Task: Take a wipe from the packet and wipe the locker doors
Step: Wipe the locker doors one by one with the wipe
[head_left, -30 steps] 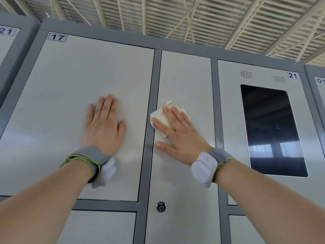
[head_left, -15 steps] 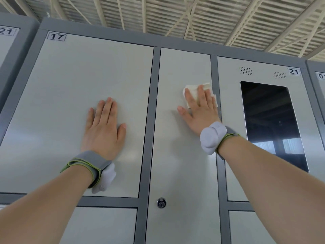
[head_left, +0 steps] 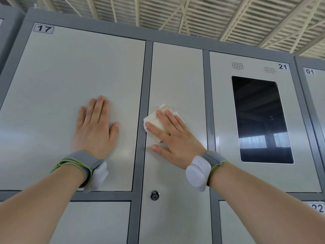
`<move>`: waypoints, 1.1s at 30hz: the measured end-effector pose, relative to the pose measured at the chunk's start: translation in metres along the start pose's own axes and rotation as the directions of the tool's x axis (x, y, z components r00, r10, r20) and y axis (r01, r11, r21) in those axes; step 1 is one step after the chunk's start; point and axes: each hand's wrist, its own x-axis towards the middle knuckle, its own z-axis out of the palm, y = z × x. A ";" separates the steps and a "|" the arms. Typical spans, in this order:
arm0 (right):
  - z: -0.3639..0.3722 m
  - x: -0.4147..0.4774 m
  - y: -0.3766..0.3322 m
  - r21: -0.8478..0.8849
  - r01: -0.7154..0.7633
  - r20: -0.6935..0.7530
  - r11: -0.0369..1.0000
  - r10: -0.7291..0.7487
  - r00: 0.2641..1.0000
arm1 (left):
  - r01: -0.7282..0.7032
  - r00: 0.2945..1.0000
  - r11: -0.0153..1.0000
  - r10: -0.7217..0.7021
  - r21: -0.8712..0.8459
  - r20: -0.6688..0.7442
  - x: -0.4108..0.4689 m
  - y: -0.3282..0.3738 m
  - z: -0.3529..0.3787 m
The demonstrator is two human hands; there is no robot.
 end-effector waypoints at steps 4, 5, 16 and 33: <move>-0.012 0.016 0.026 0.018 -0.218 -0.066 0.976 0.219 0.974 | 0.002 1.000 1.000 -0.002 -0.001 0.002 -0.002 -0.001 0.000; -0.016 0.020 0.036 0.027 -0.290 -0.079 0.957 0.291 0.953 | 0.002 1.000 1.000 -0.002 -0.004 0.001 -0.003 0.000 0.000; -0.006 0.015 0.012 0.062 -0.282 -0.090 0.958 0.286 0.954 | 0.001 1.000 1.000 -0.001 -0.024 -0.016 -0.006 0.001 0.000; -0.011 0.003 0.029 0.092 -0.372 -0.075 0.924 0.379 0.922 | -0.021 1.000 0.999 0.021 -0.047 0.002 -0.026 0.001 0.000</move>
